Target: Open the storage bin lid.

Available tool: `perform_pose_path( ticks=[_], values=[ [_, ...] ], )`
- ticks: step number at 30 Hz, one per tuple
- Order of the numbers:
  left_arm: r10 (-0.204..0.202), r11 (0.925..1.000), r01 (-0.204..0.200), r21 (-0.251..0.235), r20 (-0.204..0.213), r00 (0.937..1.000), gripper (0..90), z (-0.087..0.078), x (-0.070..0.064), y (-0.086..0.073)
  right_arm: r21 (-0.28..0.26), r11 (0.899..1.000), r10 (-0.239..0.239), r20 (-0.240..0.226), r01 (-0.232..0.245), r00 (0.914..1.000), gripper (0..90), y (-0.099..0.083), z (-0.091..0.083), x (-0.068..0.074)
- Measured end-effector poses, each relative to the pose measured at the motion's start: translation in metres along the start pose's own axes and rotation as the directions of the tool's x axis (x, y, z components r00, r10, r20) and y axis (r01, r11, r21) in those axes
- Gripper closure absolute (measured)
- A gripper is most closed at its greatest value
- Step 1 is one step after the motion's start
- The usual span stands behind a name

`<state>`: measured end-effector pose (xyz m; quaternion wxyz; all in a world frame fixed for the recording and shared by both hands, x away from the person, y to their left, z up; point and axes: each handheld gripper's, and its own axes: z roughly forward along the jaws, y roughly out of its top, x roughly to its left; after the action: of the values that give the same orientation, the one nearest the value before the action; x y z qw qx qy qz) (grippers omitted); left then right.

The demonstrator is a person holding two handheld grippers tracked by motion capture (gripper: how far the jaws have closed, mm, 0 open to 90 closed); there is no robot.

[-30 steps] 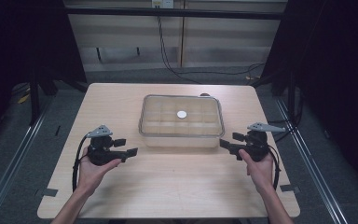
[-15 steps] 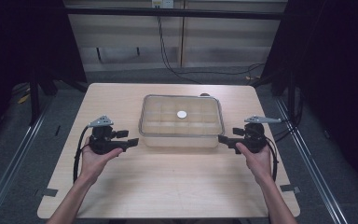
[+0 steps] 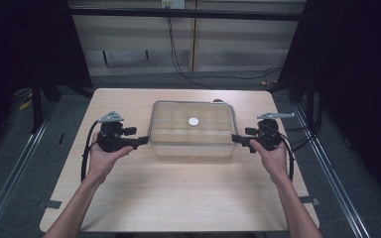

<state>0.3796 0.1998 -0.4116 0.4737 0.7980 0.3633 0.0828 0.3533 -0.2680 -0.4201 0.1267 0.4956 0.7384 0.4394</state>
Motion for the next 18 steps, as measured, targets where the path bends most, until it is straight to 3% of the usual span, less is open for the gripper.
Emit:
perform_pose_path(
  ticks=[5, 7, 11, 14, 18],
  values=[
    [-0.02, 0.9998, 0.02, 0.01, 0.002, 0.9998, 27.5, 0.009, 0.006, 0.005, -0.001, 1.0, 0.009, 0.002, -0.009, 1.0, 26.6, 0.008, 0.007, -0.005],
    [0.0, 0.9999, 0.001, 0.017, -0.02, 0.9998, 26.9, 0.013, 0.007, 0.006, -0.006, 1.0, 0.007, 0.011, -0.007, 0.9999, 31.6, 0.009, 0.01, -0.007],
    [-0.028, 0.9993, 0.028, 0.024, 0.001, 0.9996, 25.8, 0.02, 0.01, 0.006, 0.011, 0.999, 0.03, 0.007, -0.03, 0.9995, 30.1, 0.011, 0.019, -0.013],
    [-0.023, 0.9989, 0.023, 0.04, 0.008, 0.9997, 25.1, 0.026, 0.011, 0.007, 0.041, 0.998, 0.05, 0.003, -0.051, 0.9987, 27.5, 0.013, 0.025, -0.016],
    [-0.041, 0.9974, 0.04, 0.061, 0.014, 0.9991, 23.0, 0.034, 0.015, 0.007, 0.037, 0.997, 0.063, -0.009, -0.062, 0.998, 22.5, 0.015, 0.029, -0.02]
  ],
)
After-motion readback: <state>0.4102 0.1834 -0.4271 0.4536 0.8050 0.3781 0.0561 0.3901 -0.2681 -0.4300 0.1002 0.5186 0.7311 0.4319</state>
